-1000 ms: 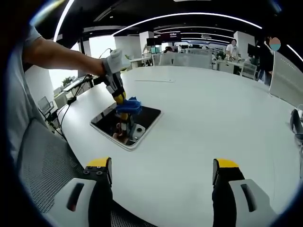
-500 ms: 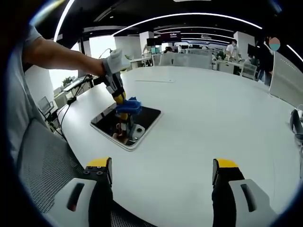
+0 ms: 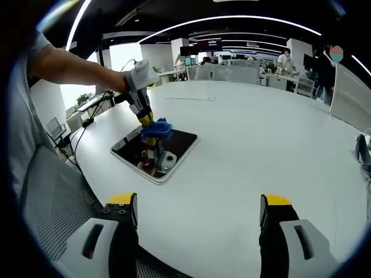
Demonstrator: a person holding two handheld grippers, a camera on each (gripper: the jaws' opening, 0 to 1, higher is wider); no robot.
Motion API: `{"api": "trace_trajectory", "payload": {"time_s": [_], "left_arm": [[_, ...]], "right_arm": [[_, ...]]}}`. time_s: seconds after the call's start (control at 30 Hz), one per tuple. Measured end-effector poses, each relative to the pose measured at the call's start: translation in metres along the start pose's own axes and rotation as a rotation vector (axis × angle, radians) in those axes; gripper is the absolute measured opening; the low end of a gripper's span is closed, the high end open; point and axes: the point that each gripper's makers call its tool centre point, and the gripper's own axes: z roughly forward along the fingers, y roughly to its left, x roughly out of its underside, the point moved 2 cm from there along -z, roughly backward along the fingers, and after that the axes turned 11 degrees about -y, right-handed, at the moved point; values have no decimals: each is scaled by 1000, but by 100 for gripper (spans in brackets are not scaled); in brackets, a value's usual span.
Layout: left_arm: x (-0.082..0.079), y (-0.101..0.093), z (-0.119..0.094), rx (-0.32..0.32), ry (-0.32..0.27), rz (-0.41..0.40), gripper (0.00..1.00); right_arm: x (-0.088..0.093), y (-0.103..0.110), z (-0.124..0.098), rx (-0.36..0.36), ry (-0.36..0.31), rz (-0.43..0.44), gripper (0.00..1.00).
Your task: Wipe the mirror surface with the cleaning cloth until all visible marks leave the cleaned area.
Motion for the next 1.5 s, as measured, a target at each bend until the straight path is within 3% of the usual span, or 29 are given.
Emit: {"api": "trace_trajectory", "payload": {"time_s": [0.47,0.6,0.93,1.0,1.5], "left_arm": [[0,0,0,0,-2,2,3],[0,0,-2,-6,-19,-62,3],[2,-1,-2,-13,-14,-25,2],[1,3,-4,-40,-27,-16,2],[26,13,-23,-40,-41,-64,2]], "right_arm": [[1,-1,0,1,1,-3,85],[1,0,0,-1,2,-3,85],[1,1,0,-3,8,-6,85],[1,1,0,-2,8,-6,85],[2,1,1,-5,15,-11,85]]}}
